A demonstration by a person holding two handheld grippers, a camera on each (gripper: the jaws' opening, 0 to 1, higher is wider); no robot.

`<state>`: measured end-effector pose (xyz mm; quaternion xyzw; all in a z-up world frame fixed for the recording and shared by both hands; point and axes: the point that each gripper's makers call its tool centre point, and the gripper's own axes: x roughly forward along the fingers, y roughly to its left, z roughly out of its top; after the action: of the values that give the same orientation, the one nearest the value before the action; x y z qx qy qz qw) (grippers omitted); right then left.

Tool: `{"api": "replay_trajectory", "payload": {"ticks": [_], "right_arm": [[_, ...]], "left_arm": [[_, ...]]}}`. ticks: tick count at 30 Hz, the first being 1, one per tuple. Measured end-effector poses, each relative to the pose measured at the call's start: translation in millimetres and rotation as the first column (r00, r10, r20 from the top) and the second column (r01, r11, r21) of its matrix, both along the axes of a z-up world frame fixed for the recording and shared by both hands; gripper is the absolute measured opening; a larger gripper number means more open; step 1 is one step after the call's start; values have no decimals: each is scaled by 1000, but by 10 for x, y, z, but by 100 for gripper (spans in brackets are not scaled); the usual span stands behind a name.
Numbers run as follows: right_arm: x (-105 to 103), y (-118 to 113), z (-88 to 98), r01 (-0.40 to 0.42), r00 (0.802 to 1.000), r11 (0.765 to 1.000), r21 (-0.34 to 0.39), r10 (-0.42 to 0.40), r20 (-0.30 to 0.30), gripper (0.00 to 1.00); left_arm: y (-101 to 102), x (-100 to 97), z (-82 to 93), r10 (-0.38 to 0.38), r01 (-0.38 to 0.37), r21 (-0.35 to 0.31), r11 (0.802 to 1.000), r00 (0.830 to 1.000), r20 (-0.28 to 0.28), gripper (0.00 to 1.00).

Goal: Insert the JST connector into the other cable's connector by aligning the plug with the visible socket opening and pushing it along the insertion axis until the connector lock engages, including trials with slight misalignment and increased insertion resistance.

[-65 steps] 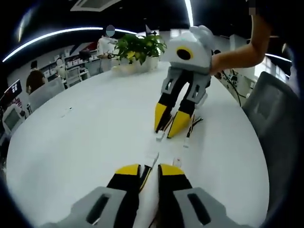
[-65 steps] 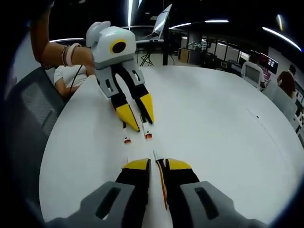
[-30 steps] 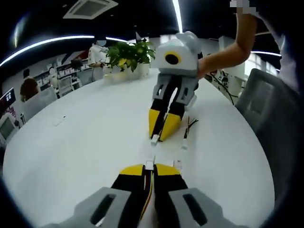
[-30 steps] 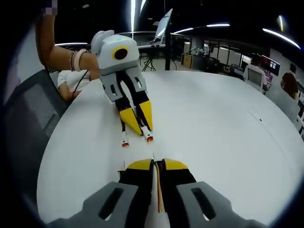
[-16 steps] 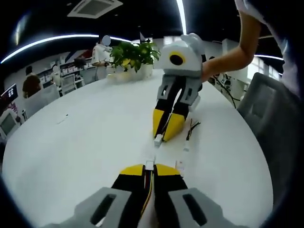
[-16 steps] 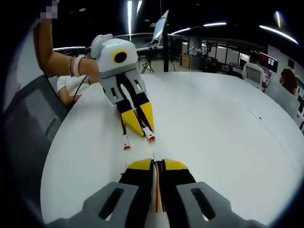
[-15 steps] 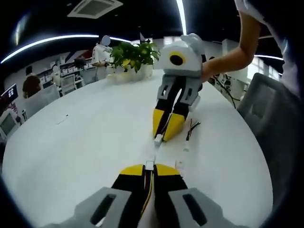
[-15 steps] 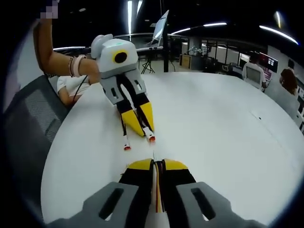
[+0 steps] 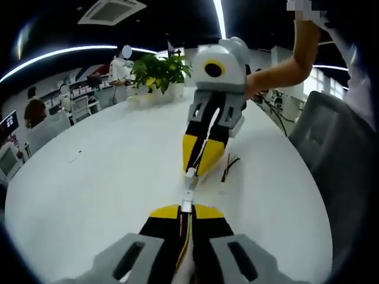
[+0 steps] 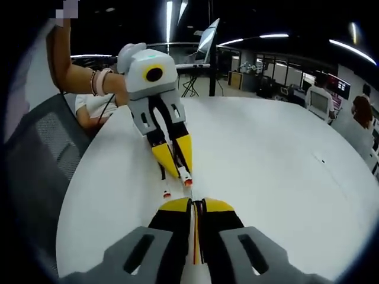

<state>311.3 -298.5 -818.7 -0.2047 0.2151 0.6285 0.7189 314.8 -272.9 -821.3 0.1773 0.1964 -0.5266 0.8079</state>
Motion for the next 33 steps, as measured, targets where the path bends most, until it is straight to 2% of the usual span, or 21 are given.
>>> {"api": "replay_trajectory", "payload": {"ticks": [15,22,33], "right_arm": [[-59,54,20,-39,999,999,-7,39,-6,4],[-69,76,-31,-47,999,999,-11,46,-21,4],[-90,87,-67,-76,997,997,-26,76,-4,4]], "left_arm": [[-37,-30,64,-32,32,10,999,999,10,0],[-27,-37,47,-35,35,21,999,999,5,0],[-49,-50,-32,-47,48,43,998,999,-14,0]]}}
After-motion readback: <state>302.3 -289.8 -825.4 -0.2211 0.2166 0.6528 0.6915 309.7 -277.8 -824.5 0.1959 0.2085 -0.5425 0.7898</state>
